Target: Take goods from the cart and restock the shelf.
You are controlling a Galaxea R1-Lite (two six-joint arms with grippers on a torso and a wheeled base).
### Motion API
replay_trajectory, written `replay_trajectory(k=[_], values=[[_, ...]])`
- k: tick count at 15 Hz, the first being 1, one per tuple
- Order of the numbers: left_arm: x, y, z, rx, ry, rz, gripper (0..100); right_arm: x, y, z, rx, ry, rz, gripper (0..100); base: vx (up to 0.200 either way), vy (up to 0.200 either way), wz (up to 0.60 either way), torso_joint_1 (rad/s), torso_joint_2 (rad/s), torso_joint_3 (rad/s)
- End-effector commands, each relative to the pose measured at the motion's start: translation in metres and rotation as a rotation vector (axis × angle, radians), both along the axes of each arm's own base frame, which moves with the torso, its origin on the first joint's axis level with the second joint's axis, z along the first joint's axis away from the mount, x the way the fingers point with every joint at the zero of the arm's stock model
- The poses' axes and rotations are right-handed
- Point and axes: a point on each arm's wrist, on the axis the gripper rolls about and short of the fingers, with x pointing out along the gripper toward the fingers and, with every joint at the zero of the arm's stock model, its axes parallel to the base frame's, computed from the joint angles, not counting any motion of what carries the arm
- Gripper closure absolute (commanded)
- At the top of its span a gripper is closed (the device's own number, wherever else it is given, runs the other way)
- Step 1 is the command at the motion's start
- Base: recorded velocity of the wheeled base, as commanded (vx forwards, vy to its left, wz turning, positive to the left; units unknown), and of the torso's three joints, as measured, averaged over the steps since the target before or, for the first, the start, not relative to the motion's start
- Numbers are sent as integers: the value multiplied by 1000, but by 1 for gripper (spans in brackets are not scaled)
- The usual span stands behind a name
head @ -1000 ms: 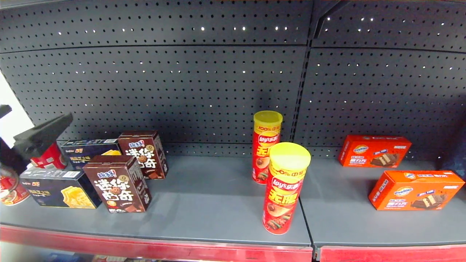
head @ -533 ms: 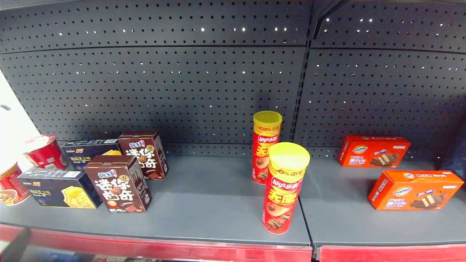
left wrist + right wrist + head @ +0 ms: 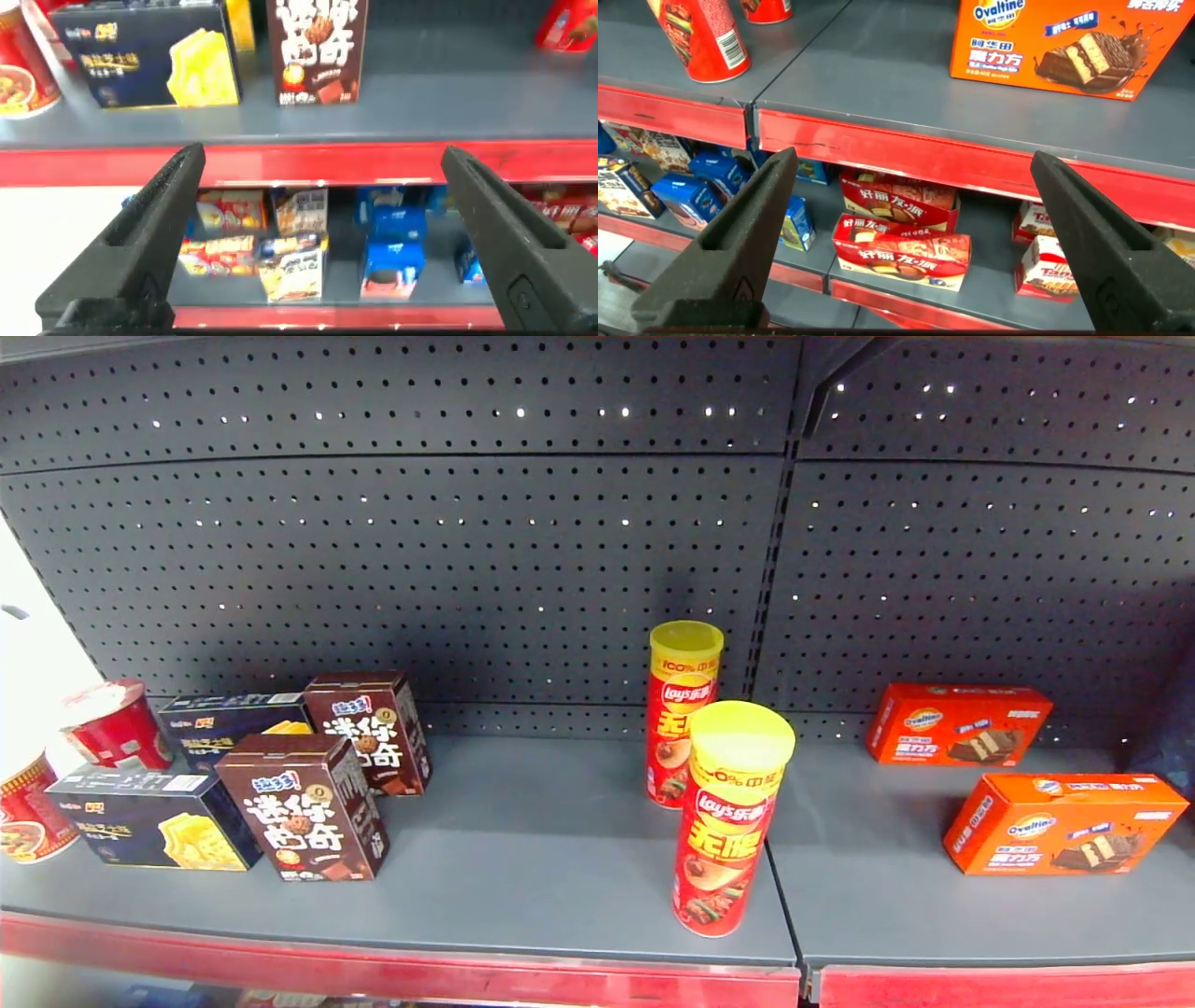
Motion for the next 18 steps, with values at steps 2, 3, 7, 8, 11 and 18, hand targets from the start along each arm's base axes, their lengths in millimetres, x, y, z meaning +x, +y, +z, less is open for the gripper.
replay_trajectory(k=[2, 3, 7, 8, 11, 18], values=[[-7, -1, -2, -32, -79, -6, 0, 0, 0, 0, 1, 0, 0, 0, 0, 0, 0, 0, 0, 0], [-7, -1, -2, -27, -79, -18, 0, 0, 0, 0, 1, 0, 0, 0, 0, 0, 0, 0, 0, 0], [-7, -1, -2, -22, -79, -37, 0, 3, 1, 1, -9, 34, 52, 0, 0, 0, 0, 0, 0, 0], [-7, -1, -2, -16, -80, -35, 0, 2, 1, 1, -5, 24, -22, 0, 0, 0, 0, 0, 0, 0], [-7, -2, -3, 30, -66, -42, 0, 40, 7, 119, 75, 92, -95, 0, 0, 0, 0, 0, 0, 0], [-7, -2, -3, 31, -66, -43, 0, 117, 56, 135, 31, 246, 341, 0, 0, 0, 0, 0, 0, 0]])
